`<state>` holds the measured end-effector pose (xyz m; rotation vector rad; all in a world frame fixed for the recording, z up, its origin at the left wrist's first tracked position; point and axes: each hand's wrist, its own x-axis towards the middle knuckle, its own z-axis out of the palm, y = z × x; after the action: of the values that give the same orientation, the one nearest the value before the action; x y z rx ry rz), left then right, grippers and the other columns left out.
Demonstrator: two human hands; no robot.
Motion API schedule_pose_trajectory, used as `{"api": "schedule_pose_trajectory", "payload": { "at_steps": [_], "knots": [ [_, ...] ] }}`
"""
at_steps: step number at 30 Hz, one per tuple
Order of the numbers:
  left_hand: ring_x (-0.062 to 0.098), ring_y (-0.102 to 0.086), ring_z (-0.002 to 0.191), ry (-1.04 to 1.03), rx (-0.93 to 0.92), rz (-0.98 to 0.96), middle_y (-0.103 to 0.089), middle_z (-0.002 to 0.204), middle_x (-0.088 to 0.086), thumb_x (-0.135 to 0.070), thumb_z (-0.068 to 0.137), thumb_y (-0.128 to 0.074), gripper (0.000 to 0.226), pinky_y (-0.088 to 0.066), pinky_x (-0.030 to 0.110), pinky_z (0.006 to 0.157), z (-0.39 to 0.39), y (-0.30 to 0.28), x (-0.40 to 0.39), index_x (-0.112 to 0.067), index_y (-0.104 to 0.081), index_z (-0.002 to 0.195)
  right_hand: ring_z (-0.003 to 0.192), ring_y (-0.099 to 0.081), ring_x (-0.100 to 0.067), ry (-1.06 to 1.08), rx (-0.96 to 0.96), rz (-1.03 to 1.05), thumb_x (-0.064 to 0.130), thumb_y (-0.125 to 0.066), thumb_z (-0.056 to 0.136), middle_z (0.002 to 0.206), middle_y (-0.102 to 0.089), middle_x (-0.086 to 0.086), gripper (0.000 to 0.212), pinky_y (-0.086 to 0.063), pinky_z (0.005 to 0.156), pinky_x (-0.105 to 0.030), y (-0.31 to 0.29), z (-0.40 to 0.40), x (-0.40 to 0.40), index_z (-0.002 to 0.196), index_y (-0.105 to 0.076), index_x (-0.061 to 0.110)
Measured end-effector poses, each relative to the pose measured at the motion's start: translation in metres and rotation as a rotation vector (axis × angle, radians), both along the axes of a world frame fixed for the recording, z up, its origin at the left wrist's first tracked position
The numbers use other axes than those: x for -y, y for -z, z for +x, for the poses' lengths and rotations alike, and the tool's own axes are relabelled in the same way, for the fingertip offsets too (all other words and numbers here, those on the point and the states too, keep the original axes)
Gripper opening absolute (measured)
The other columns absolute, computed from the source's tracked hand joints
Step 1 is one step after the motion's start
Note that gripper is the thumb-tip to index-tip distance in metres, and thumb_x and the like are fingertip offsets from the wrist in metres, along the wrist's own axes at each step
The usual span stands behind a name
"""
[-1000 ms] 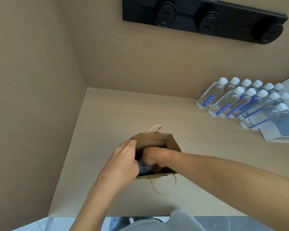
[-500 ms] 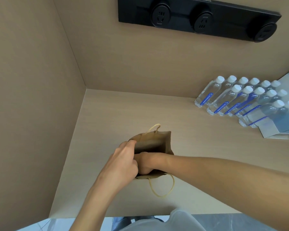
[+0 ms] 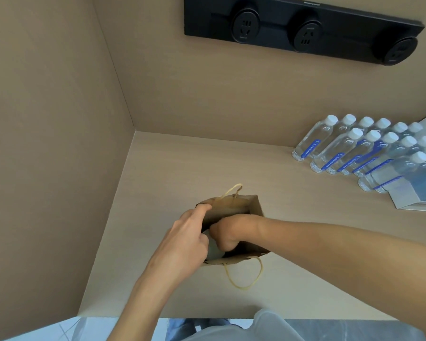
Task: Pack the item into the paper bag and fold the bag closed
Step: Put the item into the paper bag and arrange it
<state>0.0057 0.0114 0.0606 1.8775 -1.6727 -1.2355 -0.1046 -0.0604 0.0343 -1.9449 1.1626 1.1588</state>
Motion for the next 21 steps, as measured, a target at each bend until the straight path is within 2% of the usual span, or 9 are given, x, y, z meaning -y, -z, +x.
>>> {"api": "schedule_pose_trajectory", "payload": {
  "at_steps": [4, 5, 8, 11, 14, 16, 18, 19, 21],
  "knots": [
    [0.024, -0.052, 0.08, -0.013, 0.003, 0.004, -0.041, 0.108, -0.009, -0.002, 0.084, -0.036, 0.065, -0.056, 0.039, 0.075, 0.0, 0.003, 0.0, -0.038, -0.036, 0.138, 0.088, -0.06, -0.033, 0.001, -0.05, 0.146, 0.013, -0.042, 0.099, 0.122, -0.06, -0.022, 0.036, -0.048, 0.054, -0.032, 0.005, 0.003, -0.007, 0.129, -0.051, -0.004],
    [0.024, -0.052, 0.079, -0.02, 0.009, 0.005, -0.04, 0.108, -0.009, -0.002, 0.084, -0.035, 0.066, -0.053, 0.037, 0.074, -0.001, 0.003, 0.0, -0.038, -0.036, 0.139, 0.088, -0.06, -0.032, 0.058, -0.014, 0.169, 0.013, -0.041, 0.1, 0.116, -0.059, -0.02, 0.035, -0.05, 0.055, -0.031, 0.006, 0.005, -0.009, 0.13, -0.049, -0.003],
    [0.024, -0.051, 0.076, -0.022, 0.011, 0.009, -0.046, 0.114, -0.003, -0.002, 0.084, -0.035, 0.066, -0.046, 0.03, 0.071, -0.001, 0.004, -0.001, -0.036, -0.036, 0.14, 0.085, -0.058, -0.032, 0.232, 0.109, 0.217, 0.017, -0.043, 0.096, 0.101, -0.053, -0.013, 0.032, -0.057, 0.074, -0.038, 0.009, 0.009, -0.014, 0.125, -0.052, 0.005],
    [0.033, -0.06, 0.088, -0.024, 0.016, 0.011, -0.051, 0.127, 0.006, -0.002, 0.084, -0.036, 0.065, -0.046, 0.029, 0.073, -0.001, 0.004, -0.002, -0.033, -0.036, 0.141, 0.074, -0.055, -0.03, 0.44, 0.143, 0.272, 0.024, -0.048, 0.09, 0.092, -0.057, -0.014, 0.021, -0.052, 0.069, -0.039, 0.013, 0.011, -0.016, 0.103, -0.056, 0.01],
    [0.035, -0.062, 0.102, -0.027, 0.027, 0.001, -0.052, 0.131, 0.008, -0.002, 0.084, -0.036, 0.065, -0.049, 0.032, 0.077, -0.001, 0.004, -0.002, -0.032, -0.035, 0.141, 0.074, -0.052, -0.026, 0.495, 0.172, 0.296, 0.022, -0.048, 0.089, 0.094, -0.056, -0.013, 0.016, -0.048, 0.067, -0.038, 0.016, 0.012, -0.017, 0.1, -0.056, 0.013],
    [0.034, -0.062, 0.104, -0.028, 0.029, 0.0, -0.051, 0.131, 0.007, -0.003, 0.085, -0.036, 0.064, -0.049, 0.033, 0.077, -0.001, 0.003, -0.003, -0.034, -0.035, 0.141, 0.074, -0.053, -0.025, 0.499, 0.17, 0.32, 0.021, -0.049, 0.089, 0.097, -0.058, -0.013, 0.021, -0.05, 0.069, -0.038, 0.015, 0.011, -0.015, 0.106, -0.058, 0.011],
    [0.033, -0.063, 0.102, -0.025, 0.043, -0.007, -0.052, 0.132, 0.006, -0.003, 0.085, -0.036, 0.064, -0.046, 0.03, 0.073, 0.0, 0.004, -0.004, -0.034, -0.034, 0.141, 0.085, -0.06, -0.029, 0.455, 0.162, 0.321, 0.02, -0.05, 0.09, 0.108, -0.063, -0.016, 0.031, -0.054, 0.078, -0.041, 0.015, 0.009, -0.012, 0.119, -0.057, 0.009],
    [0.033, -0.063, 0.101, -0.022, 0.053, -0.01, -0.052, 0.131, 0.006, -0.003, 0.086, -0.035, 0.064, -0.045, 0.03, 0.072, 0.0, 0.004, -0.005, -0.035, -0.033, 0.141, 0.093, -0.063, -0.031, 0.395, 0.153, 0.302, 0.019, -0.05, 0.092, 0.116, -0.063, -0.018, 0.034, -0.055, 0.082, -0.043, 0.013, 0.009, -0.012, 0.124, -0.055, 0.01],
    [0.033, -0.063, 0.101, -0.013, 0.07, -0.021, -0.05, 0.135, 0.005, -0.003, 0.087, -0.035, 0.063, -0.044, 0.031, 0.073, 0.0, 0.004, -0.006, -0.034, -0.032, 0.142, 0.105, -0.062, -0.033, 0.114, 0.106, 0.215, 0.013, -0.045, 0.095, 0.12, -0.061, -0.018, 0.032, -0.054, 0.082, -0.038, 0.009, 0.006, -0.009, 0.125, -0.055, 0.005]
  ]
}}
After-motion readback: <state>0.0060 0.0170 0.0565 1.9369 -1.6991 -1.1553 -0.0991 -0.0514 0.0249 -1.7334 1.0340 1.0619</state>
